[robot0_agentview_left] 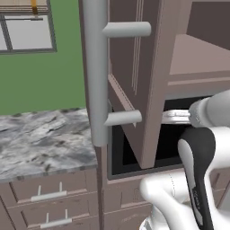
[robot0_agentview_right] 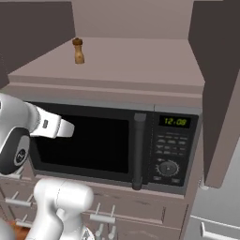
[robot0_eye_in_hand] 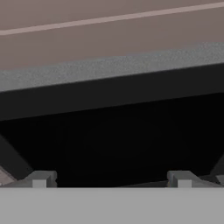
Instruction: Take 2 condiments from the cabinet and move them on the counter near the stove.Make sure the condiments are lined up with each other, next to each other.
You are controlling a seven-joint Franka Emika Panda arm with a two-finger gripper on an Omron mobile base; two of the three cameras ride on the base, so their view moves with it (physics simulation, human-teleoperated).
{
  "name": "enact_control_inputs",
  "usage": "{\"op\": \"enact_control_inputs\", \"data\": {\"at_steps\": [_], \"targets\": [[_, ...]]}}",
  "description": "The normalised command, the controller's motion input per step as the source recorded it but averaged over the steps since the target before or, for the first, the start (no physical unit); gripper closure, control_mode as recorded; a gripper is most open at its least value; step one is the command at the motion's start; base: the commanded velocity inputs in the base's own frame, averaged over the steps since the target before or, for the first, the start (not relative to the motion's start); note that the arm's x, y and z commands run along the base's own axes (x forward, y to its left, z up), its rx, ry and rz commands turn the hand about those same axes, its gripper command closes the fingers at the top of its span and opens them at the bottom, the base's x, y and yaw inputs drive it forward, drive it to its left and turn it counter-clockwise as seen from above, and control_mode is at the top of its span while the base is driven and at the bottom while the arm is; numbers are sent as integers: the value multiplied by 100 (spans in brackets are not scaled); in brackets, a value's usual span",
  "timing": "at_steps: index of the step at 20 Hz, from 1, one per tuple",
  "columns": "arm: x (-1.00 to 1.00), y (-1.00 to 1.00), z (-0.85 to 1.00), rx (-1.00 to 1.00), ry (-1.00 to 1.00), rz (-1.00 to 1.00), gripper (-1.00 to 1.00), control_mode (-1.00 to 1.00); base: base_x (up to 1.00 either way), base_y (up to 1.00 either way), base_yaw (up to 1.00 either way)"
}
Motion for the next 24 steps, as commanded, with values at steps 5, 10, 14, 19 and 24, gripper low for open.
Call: {"op": "enact_control_inputs", "data": {"at_steps": [5,10,14,19,24], "targets": [[-34,-2,74,-12,-21,0,-100,-100,0,0,0],[-5,0,94,-15,-12,0,-100,-100,0,0,0],[18,-3,65,-10,0,0,-100,-100,0,0,0],[61,-9,15,0,1,5,-100,-100,0,0,0],[66,0,-2,0,1,7,-100,-100,0,0,0]]}}
